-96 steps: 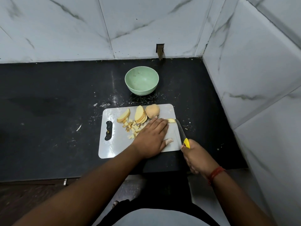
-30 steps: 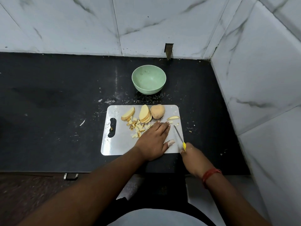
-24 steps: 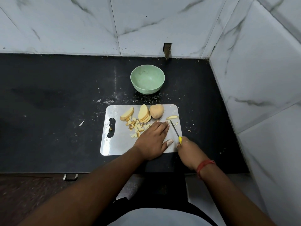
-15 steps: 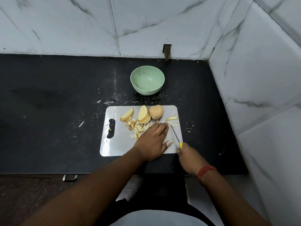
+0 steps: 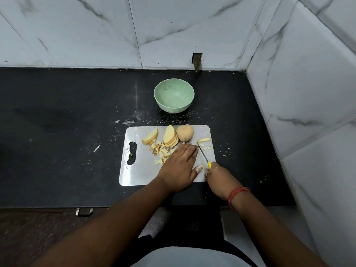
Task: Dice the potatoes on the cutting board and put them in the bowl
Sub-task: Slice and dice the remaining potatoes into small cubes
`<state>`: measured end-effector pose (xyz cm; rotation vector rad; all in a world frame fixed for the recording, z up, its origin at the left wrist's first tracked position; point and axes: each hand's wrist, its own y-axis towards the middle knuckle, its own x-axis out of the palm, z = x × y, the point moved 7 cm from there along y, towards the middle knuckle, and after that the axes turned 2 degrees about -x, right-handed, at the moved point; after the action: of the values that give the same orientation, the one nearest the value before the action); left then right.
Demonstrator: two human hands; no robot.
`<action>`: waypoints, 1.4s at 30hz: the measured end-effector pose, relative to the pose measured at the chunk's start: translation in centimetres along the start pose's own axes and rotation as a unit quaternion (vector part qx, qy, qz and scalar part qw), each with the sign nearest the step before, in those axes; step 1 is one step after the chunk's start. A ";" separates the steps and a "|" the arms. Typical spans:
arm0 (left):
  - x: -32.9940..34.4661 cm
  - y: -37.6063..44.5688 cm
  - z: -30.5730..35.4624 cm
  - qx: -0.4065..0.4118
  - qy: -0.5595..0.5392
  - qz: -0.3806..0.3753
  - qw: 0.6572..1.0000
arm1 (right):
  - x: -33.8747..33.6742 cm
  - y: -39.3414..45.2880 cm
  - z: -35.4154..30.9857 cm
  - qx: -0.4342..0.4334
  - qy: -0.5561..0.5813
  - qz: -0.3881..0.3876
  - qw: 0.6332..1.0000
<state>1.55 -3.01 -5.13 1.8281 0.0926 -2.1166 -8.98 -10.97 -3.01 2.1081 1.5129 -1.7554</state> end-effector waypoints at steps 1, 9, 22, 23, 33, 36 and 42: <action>0.0 0.0 0.0 -0.001 0.000 0.001 1.000 | 0.0 0.0 0.0 0.000 -0.008 -0.001 1.000; -0.3 0.1 0.0 0.002 0.007 0.012 1.000 | 0.6 -2.1 2.3 -0.001 0.076 -0.024 0.997; -0.6 3.9 3.1 0.116 0.068 -0.008 0.991 | -2.8 -1.8 4.3 -0.002 0.282 0.079 0.956; -0.5 3.8 2.6 0.103 0.069 -0.018 0.992 | -2.6 -1.7 4.4 -0.002 0.279 0.077 0.957; -1.4 1.9 2.0 0.122 0.051 0.000 0.991 | -1.8 -1.0 5.1 0.012 0.262 0.060 0.963; -0.8 3.2 3.3 0.131 0.082 -0.023 0.988 | -2.0 -0.8 4.7 0.005 0.273 0.060 0.960; -1.5 2.4 1.9 0.095 0.077 0.024 0.992 | -1.8 -1.0 5.1 0.019 0.269 0.051 0.961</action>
<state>0.68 -5.48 -2.91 2.0802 -0.1187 -2.0086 -13.29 -14.36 -3.02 2.7833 1.4214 -1.2400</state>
